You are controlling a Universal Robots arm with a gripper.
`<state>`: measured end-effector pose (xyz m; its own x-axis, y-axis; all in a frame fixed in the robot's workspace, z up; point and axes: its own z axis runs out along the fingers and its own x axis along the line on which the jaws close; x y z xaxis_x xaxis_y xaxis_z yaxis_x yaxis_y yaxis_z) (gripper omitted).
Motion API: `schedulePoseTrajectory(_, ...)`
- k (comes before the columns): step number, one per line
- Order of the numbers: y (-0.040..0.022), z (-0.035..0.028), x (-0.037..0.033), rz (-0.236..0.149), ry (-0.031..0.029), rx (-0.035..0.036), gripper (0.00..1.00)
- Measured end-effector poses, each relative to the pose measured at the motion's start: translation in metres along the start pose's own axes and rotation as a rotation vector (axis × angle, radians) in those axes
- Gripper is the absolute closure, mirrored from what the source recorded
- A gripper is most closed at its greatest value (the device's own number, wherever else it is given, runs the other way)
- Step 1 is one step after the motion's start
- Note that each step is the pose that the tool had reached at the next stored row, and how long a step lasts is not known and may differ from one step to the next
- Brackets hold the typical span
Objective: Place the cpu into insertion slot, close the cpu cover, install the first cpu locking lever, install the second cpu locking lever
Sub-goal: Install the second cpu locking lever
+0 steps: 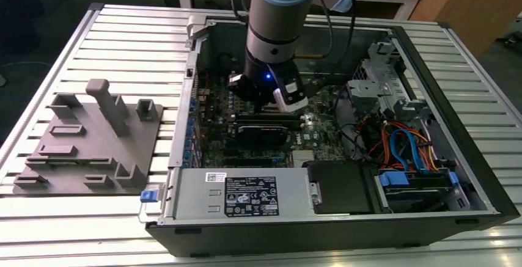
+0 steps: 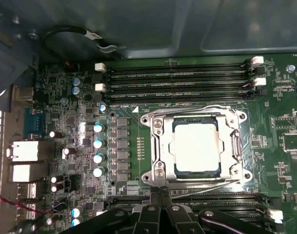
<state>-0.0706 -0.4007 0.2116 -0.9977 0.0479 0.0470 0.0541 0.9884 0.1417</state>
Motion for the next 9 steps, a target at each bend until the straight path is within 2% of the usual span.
schedulePoseTrajectory(3,-0.0038,0.0018,-0.0003,-0.001,0.0011,-0.0224,0.89)
schedulePoseTrajectory(4,-0.0050,0.0025,-0.0004,-0.001,0.0015,-0.0260,0.89)
schedulePoseTrajectory(6,-0.0064,0.0035,-0.0004,-0.001,0.0019,-0.0297,0.89)
schedulePoseTrajectory(9,-0.0090,0.0034,-0.0005,-0.001,0.0021,-0.0315,0.89)
